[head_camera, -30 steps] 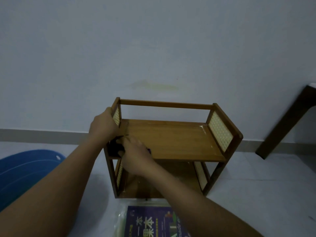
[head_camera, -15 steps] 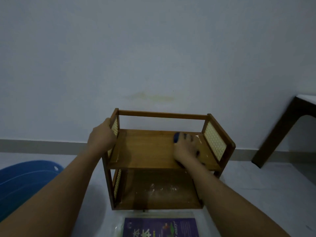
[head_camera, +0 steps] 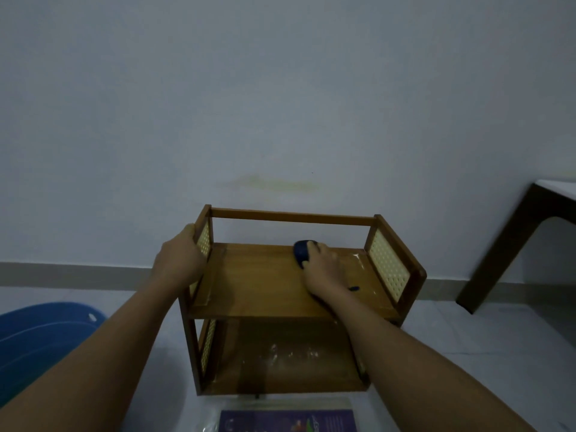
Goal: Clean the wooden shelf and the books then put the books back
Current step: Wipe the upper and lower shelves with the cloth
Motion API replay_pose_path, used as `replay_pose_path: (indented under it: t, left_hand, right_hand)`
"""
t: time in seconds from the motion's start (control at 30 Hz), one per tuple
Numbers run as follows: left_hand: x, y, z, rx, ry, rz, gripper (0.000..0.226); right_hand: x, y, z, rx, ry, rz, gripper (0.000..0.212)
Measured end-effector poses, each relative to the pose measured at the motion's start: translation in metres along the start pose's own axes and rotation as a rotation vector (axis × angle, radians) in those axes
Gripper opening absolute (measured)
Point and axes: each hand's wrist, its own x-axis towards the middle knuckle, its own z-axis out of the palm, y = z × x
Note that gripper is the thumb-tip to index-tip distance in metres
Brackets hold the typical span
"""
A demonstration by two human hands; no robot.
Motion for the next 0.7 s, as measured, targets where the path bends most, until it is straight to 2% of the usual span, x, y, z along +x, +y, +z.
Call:
replay_pose_path:
  t: [0.1,0.17,0.23,0.33,0.4,0.5,0.63,0.7]
  left_hand:
    - [-0.002,0.0,0.0,0.003,0.01,-0.009,0.035]
    - [-0.001,0.0,0.001,0.006,0.003,-0.008,0.037]
    - [0.0,0.0,0.002,0.028,0.012,0.006,0.037]
    - [0.003,-0.004,0.005,0.06,0.032,0.02,0.035]
    - [0.005,-0.005,0.004,0.078,0.032,0.025,0.034]
    - [0.003,-0.006,0.003,0.046,0.022,0.027,0.033]
    - [0.006,-0.008,0.002,0.032,-0.001,0.03,0.035]
    - [0.007,-0.007,0.001,0.032,-0.006,0.034,0.035]
  right_hand:
    - [0.0,0.013,-0.013,0.001,0.016,0.071,0.05]
    - [-0.005,0.004,-0.019,0.097,0.099,0.076,0.048]
    - [-0.014,-0.015,-0.024,0.175,0.246,-0.017,0.05]
    - [-0.011,-0.063,-0.03,0.129,0.409,-0.294,0.06]
    - [0.002,-0.096,-0.027,-0.009,0.344,-0.483,0.066]
    - [0.025,-0.112,-0.01,-0.311,0.164,-0.656,0.06]
    - [0.035,-0.069,-0.017,-0.334,0.216,-0.646,0.062]
    - [0.034,-0.025,-0.03,-0.35,0.247,-0.555,0.071]
